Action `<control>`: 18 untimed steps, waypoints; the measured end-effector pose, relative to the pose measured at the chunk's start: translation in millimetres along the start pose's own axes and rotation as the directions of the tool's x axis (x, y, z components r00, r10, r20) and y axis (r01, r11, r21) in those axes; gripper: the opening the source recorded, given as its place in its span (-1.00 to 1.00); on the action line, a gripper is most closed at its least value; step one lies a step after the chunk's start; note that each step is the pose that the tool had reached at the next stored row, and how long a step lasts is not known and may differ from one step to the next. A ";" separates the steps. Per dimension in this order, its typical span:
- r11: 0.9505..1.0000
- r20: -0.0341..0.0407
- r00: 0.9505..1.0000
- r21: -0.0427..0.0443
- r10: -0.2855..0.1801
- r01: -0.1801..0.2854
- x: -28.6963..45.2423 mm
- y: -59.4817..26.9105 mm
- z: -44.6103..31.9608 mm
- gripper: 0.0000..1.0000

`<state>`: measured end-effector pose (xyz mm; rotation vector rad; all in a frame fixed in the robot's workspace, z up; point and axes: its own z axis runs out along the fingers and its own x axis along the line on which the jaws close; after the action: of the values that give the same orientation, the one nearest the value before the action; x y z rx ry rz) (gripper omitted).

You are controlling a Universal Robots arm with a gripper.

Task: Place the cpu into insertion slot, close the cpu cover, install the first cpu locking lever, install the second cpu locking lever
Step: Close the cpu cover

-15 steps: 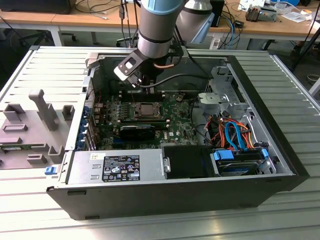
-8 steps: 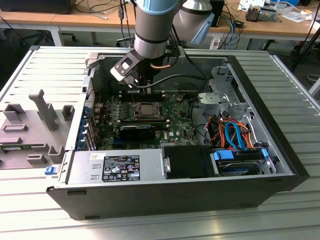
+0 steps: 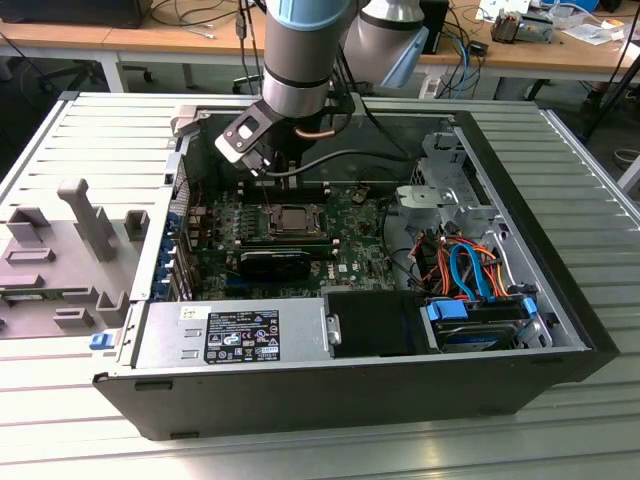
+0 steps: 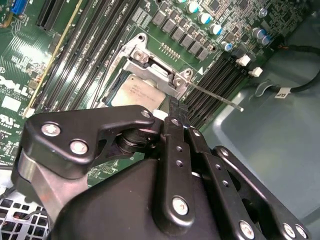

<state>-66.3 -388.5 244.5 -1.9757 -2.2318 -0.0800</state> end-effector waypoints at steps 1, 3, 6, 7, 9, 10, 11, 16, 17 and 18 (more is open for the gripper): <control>1.000 0.000 1.000 0.000 0.000 0.000 0.1 -1.0 0.2 -0.79; 1.000 0.000 1.000 0.000 0.000 0.000 0.3 -3.1 0.5 -0.79; 1.000 0.000 1.000 0.000 0.000 0.000 0.5 -5.6 1.0 -0.79; 1.000 0.000 1.000 0.000 0.000 0.000 0.5 -6.8 1.2 -0.79; 1.000 -0.001 1.000 0.000 0.000 0.000 0.7 -8.3 1.6 -0.79; 1.000 -0.001 1.000 0.000 0.000 0.000 0.7 -8.9 1.7 -0.79; 1.000 -0.001 1.000 0.000 0.000 0.000 0.8 -9.7 1.9 -0.79; 1.000 -0.002 1.000 0.000 0.000 0.000 1.0 -12.9 2.8 -0.79; 1.000 -0.002 1.000 0.000 0.000 0.000 1.0 -13.4 3.0 -0.79; 1.000 -0.002 1.000 0.000 0.000 0.000 1.1 -14.1 3.2 -0.79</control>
<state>-80.6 -388.8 242.4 -1.9748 -2.2309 -0.0819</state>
